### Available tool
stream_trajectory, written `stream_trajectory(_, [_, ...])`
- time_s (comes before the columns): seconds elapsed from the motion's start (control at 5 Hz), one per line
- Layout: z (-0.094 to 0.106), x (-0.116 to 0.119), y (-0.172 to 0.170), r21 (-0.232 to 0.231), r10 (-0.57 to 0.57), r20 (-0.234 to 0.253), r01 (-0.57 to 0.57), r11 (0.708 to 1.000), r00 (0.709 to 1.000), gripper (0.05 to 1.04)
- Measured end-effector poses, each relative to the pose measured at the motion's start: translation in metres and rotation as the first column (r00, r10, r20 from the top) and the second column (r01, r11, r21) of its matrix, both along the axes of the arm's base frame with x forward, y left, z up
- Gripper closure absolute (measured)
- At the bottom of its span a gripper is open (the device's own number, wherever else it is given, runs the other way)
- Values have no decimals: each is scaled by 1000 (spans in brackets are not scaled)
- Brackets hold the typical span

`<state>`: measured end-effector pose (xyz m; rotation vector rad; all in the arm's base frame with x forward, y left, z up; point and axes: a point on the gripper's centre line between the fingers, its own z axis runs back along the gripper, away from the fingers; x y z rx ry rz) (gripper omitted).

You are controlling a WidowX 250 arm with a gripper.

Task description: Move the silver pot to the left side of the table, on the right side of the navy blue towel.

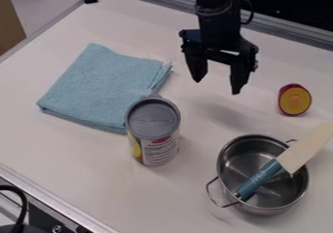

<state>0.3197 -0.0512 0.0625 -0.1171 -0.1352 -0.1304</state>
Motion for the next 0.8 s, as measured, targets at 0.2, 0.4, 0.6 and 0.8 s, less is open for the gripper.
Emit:
stream_trajectory(0.2, [0,-14,-8,37,-132,57,130,991,990,85])
stream_trajectory(0.4, [-10,-23,-14,64,-213,60,210,976,975,85])
stream_trajectory(0.6, [-17,-32,-19,75,-259,73,253,964,963,85])
stream_trajectory(0.8, [-17,-34,-24,66,-272,71,268,961,960,85])
